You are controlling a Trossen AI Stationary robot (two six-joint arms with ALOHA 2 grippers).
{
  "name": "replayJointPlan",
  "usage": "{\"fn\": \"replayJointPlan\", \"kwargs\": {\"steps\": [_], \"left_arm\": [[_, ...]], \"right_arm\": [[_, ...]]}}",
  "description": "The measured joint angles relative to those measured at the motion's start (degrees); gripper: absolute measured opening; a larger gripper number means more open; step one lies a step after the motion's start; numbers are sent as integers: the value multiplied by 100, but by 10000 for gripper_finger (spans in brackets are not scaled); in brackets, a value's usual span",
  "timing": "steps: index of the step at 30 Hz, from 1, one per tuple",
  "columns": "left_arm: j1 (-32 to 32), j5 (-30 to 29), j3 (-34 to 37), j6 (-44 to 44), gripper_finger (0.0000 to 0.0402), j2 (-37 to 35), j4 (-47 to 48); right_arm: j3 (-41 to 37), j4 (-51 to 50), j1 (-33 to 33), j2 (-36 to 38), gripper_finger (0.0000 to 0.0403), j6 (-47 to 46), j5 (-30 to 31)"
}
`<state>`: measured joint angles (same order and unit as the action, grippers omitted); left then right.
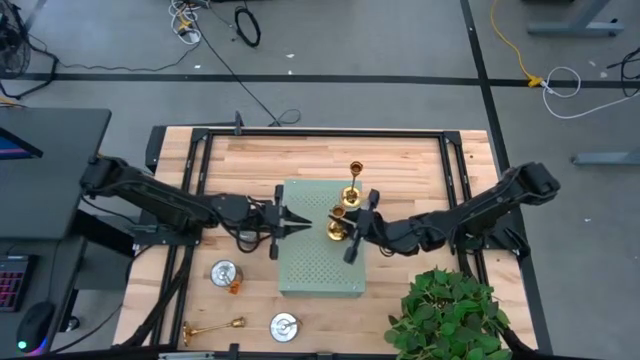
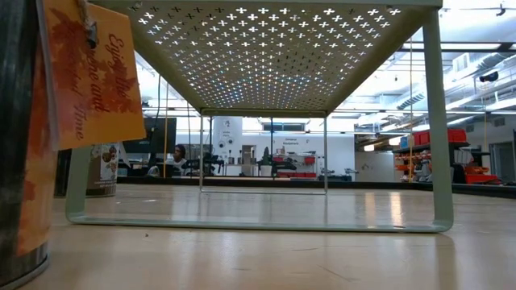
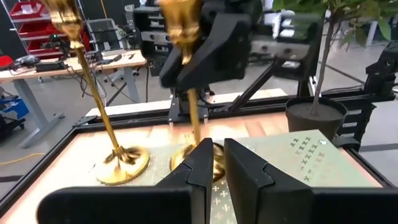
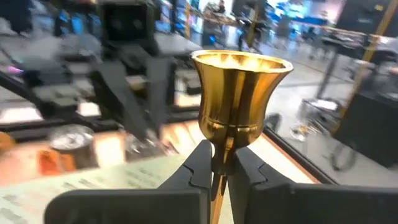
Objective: Pick & Place candle stick holders
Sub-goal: Put the top short gold candle holder on the shelf
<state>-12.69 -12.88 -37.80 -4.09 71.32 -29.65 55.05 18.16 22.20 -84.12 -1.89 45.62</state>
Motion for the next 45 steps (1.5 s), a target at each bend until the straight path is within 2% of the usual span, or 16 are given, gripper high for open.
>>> {"fn": "replayJointPlan", "kwargs": {"steps": [3, 9, 16, 21, 39, 45], "left_arm": [[0, 2, 0, 12, 46, -84, 81], [-2, 1, 0, 12, 46, -96, 104], [-2, 1, 0, 10, 46, -96, 129], [-2, 2, 2, 8, 46, -96, 127], [-4, 4, 2, 1, 46, -96, 127], [-4, 2, 2, 4, 46, -96, 129]], "right_arm": [[-7, -379, 28, 119, 19, -204, 283], [-382, -98, 67, 381, 19, -327, 338], [-1059, 944, 65, 621, 19, -300, 299], [-1088, 897, 67, 623, 19, -262, 77], [-1086, 637, 67, 623, 19, -421, -16], [-1086, 616, 78, 623, 61, -415, -231]]}}
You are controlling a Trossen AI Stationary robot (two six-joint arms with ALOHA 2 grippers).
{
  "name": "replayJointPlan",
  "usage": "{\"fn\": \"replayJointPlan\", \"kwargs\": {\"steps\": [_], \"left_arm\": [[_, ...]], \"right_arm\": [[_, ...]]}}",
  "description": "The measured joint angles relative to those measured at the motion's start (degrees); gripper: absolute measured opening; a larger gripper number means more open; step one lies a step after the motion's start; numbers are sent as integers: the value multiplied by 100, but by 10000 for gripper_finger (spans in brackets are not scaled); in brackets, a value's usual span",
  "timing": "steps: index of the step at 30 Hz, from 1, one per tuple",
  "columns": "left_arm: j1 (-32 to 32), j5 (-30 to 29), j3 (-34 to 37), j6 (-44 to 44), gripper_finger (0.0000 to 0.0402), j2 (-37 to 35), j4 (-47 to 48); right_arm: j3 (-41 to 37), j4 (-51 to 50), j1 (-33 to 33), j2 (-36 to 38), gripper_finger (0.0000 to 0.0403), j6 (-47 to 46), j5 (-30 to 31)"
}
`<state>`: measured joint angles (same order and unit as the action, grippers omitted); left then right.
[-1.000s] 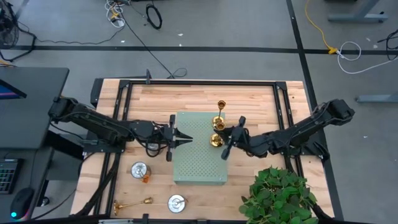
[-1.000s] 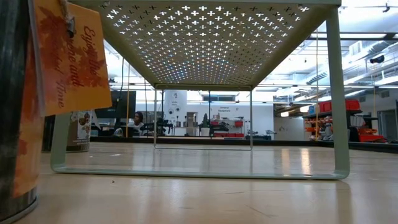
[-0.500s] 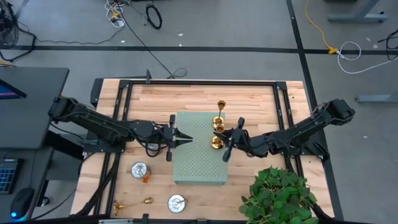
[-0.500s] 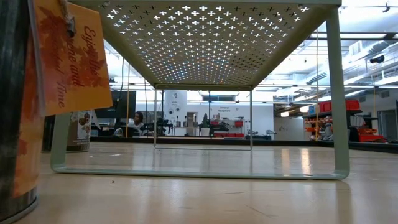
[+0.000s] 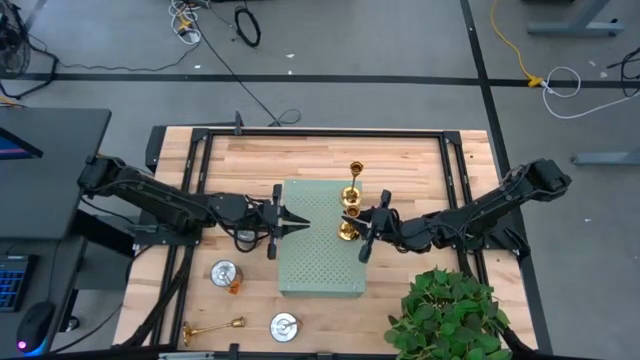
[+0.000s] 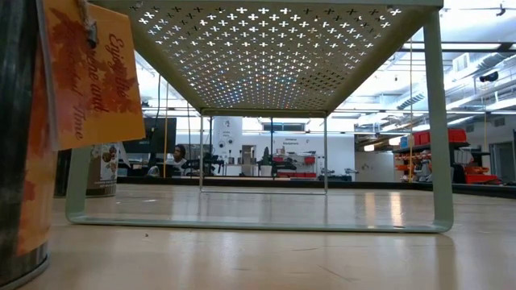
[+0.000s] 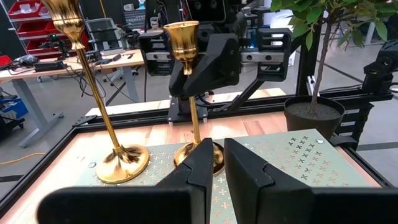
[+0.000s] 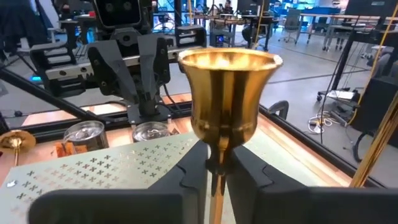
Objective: Pick & Place candle stick holders
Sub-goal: Put the top short gold candle holder on the shelf
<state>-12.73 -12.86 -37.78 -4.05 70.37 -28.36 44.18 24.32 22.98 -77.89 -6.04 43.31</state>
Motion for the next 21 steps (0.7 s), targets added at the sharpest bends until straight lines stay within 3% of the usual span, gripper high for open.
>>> {"fn": "replayJointPlan", "kwargs": {"steps": [16, 21], "left_arm": [[0, 2, 0, 16, 46, 2, -1], [0, 2, 0, 35, 46, 2, -3]], "right_arm": [[0, 35, 186, 0, 124, 448, 176], [0, 56, 245, 0, 162, 471, 188]]}}
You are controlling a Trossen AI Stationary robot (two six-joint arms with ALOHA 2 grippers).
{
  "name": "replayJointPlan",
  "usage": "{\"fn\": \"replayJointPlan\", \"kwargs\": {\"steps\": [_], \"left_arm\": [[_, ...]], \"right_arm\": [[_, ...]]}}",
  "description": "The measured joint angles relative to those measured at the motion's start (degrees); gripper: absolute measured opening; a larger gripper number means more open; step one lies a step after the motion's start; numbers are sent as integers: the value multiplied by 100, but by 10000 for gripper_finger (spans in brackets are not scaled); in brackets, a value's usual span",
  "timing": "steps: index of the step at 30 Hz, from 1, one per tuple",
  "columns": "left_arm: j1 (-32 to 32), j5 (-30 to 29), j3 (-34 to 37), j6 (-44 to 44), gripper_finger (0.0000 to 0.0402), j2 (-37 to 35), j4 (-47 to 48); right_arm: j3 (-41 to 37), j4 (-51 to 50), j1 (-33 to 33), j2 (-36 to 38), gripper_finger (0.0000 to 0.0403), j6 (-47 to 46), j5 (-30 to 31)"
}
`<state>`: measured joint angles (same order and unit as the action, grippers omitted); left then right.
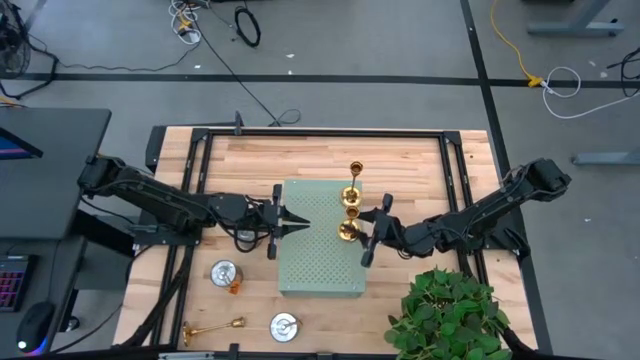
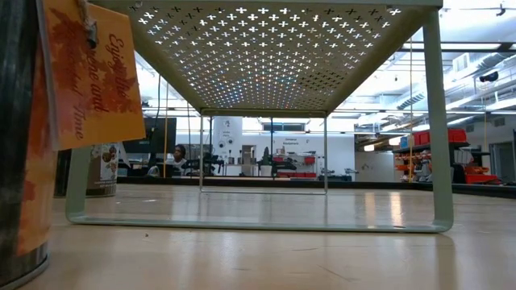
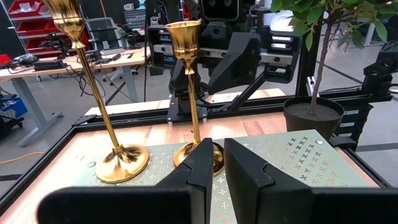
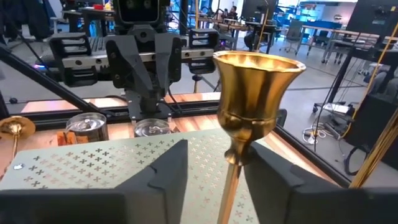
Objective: Pick & Place candle stick holders
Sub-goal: Put the top short gold candle holder on the shelf, then align the short gold candle holder with the other short gold candle holder on the shelf
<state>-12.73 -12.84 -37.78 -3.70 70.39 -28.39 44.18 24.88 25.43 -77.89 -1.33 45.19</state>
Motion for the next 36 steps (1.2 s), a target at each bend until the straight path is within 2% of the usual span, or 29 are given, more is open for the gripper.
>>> {"fn": "replayJointPlan", "kwargs": {"steps": [10, 15, 21, 26, 31, 36], "left_arm": [[0, 0, 0, 2, 46, 0, -1], [0, 1, 0, 2, 46, 0, -1], [0, 2, 2, 4, 46, 0, -1], [-3, 9, 2, 19, 46, 0, 1], [-63, 157, 2, 48, 46, -2, 156], [-236, 365, 3, 253, 46, -385, 1165]], "right_arm": [[0, 0, 5, 0, 282, 31, 233], [0, -143, 70, 1, 319, 38, 45], [0, -632, 345, 116, 331, 235, 425], [0, -1241, 583, 552, 332, -72, 890], [2, -2449, 840, 989, 331, -888, 929], [2, -3474, 1083, 1279, 331, -1961, 935]]}}
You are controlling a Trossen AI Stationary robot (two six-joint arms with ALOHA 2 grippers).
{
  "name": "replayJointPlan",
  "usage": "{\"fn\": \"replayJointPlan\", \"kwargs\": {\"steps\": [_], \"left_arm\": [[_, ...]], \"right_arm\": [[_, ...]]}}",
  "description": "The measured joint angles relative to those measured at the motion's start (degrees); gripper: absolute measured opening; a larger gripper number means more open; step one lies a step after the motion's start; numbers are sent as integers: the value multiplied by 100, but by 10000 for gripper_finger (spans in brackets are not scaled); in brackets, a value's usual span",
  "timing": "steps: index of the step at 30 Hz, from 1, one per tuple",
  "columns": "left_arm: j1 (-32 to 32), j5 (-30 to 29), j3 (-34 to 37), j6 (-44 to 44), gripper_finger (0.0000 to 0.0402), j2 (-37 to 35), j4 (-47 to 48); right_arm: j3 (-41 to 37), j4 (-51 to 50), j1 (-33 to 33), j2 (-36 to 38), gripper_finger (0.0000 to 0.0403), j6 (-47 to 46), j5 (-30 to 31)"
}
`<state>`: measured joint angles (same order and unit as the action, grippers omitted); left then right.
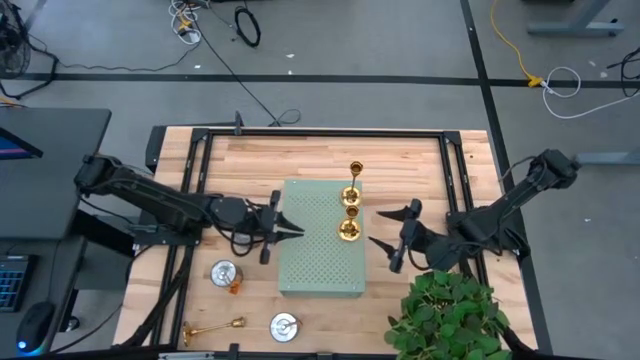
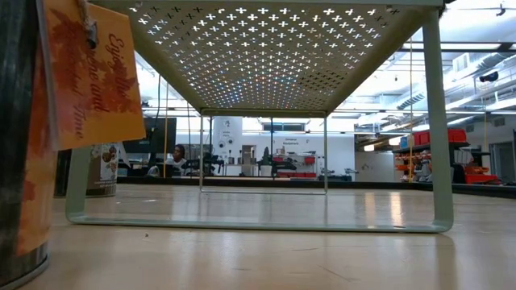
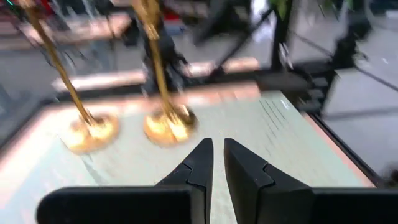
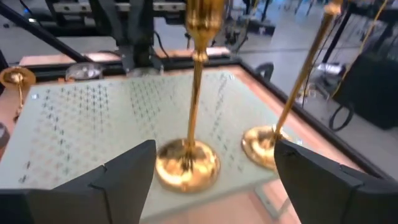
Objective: Pick & Place candle stick holders
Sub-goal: Align the short gold candle holder with the other short gold candle holder on the shelf
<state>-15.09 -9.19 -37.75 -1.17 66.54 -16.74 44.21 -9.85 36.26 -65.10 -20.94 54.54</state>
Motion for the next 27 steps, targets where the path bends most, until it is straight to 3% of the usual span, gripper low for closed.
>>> {"fn": "replayJointPlan", "kwargs": {"steps": [5, 13, 16, 20, 27], "left_arm": [[-266, 197, 4, 667, 46, -792, 1414], [-822, -351, 4, 2727, 45, -2299, 3853], [-1011, -155, 4, 3606, 45, -2611, 4568], [-1465, 404, 1, 4477, 37, -2534, 4698], [-2358, 1665, 1, 6290, 7, -1803, 5106]], "right_arm": [[0, -432, 171, 124, 331, -423, 53], [0, -571, 285, 150, 331, -567, 55], [0, -570, 283, 150, 332, -569, 57], [0, -568, 285, 150, 331, -645, 55], [0, -566, 285, 150, 332, -713, 61]]}}
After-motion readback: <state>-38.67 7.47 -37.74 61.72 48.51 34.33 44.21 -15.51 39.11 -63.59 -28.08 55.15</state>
